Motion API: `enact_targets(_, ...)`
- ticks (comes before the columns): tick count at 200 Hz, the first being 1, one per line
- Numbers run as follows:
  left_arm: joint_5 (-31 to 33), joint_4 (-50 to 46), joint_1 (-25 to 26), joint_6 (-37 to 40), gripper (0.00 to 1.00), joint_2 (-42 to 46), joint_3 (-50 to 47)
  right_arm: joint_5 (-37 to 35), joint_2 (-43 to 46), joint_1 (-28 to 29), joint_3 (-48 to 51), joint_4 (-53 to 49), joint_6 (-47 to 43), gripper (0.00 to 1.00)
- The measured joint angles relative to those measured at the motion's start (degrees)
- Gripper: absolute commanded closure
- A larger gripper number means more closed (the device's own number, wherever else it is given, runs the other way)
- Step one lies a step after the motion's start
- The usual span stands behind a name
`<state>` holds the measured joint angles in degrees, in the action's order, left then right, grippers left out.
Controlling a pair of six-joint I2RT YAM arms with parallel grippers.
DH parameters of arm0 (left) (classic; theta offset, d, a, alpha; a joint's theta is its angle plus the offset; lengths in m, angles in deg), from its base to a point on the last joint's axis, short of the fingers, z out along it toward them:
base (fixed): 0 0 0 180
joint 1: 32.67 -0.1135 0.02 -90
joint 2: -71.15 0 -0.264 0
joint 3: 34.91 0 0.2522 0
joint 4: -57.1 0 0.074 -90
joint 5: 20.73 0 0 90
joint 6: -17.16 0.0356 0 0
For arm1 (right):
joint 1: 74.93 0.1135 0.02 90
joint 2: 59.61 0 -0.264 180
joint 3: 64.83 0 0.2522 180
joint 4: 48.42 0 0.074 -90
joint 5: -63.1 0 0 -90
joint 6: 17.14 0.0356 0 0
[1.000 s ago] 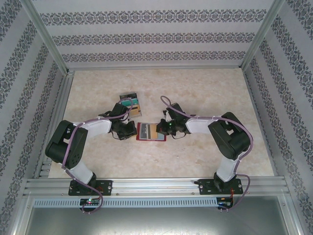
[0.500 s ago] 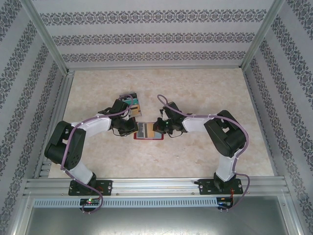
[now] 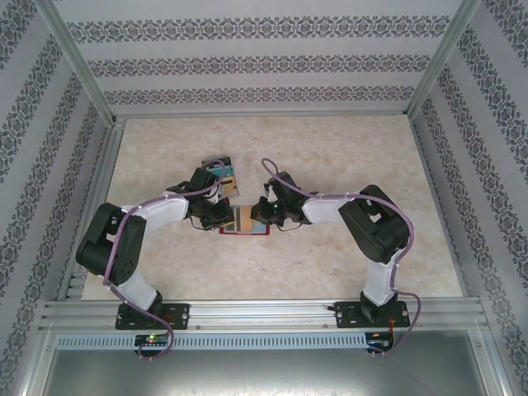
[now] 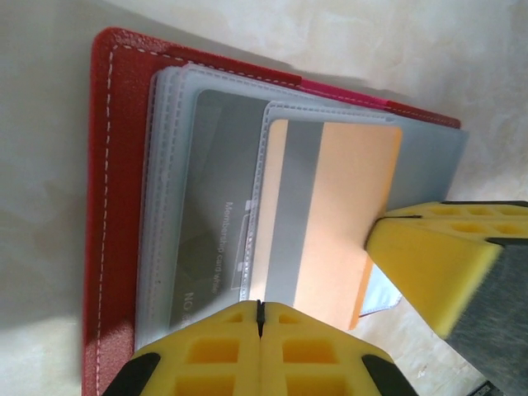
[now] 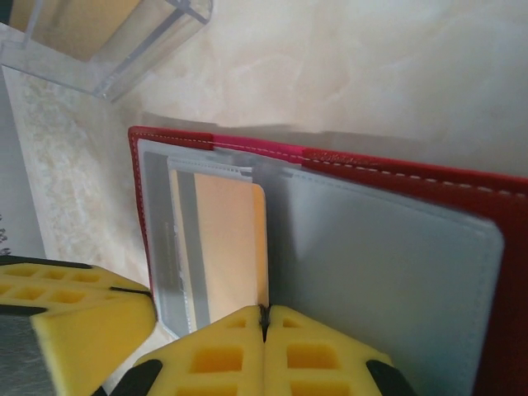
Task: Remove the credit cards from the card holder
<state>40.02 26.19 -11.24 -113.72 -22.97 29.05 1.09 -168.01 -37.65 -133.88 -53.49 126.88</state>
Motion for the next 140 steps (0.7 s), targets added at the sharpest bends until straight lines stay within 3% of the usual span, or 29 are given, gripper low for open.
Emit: enact_targets(140,1.6,0.0,-0.2,-0.1,1.0,-2.1,0.0,-0.5,-1.5,-0.5,2.0,4.8,3.1,1.0)
